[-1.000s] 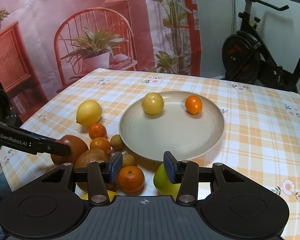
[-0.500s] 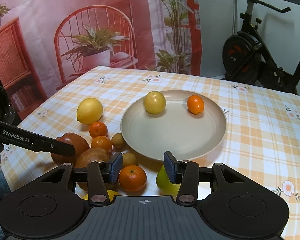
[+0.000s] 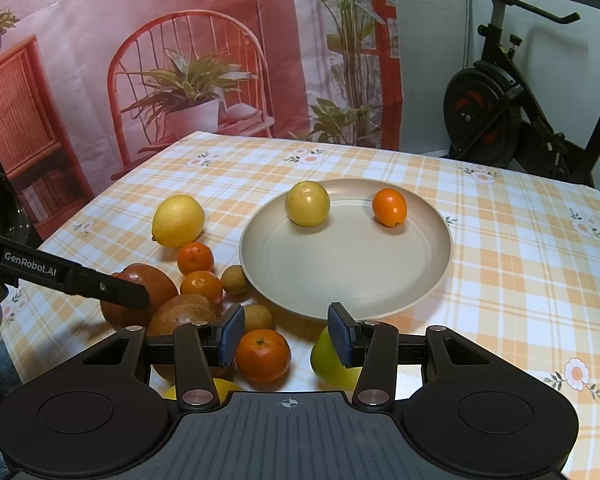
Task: Organize fruits
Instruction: 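Move the left tool toward the red apple in the fruit pile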
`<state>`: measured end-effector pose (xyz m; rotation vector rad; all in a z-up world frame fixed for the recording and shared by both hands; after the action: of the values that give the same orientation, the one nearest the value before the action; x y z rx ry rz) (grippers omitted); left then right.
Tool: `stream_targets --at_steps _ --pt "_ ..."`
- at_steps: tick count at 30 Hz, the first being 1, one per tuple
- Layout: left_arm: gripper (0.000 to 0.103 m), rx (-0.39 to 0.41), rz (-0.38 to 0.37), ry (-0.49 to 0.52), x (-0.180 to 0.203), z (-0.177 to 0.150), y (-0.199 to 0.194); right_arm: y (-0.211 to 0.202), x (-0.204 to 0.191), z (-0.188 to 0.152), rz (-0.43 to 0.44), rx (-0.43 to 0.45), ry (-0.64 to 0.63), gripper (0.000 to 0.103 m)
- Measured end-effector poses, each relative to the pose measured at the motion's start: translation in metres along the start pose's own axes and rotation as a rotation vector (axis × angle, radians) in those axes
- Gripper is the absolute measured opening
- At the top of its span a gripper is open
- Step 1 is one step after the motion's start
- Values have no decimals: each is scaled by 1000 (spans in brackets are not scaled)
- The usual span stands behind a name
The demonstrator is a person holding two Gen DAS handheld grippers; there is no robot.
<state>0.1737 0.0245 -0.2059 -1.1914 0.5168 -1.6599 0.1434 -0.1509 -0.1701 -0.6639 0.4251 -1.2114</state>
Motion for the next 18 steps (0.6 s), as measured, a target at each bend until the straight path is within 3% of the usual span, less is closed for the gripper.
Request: stream_targets --at_steps 7,18 --pt "61 53 16 -32 -8 13 -7 1 0 -1 1 0 2 43" --pt "62 154 105 -56 -26 35 -14 1 0 -2 1 1 2 43"
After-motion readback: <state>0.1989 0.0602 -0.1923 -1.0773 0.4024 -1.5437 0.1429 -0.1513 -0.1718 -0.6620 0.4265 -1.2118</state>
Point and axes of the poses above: each gripper's, at about its wrist camera, not at the fingertips, and y roughly the way its jaws point, x to its right, z to its top, the point moved 3 cm from there along y, roughly the way its jaws point, and after that the axes turned 14 degrees about -y, right-handed, at the moved point
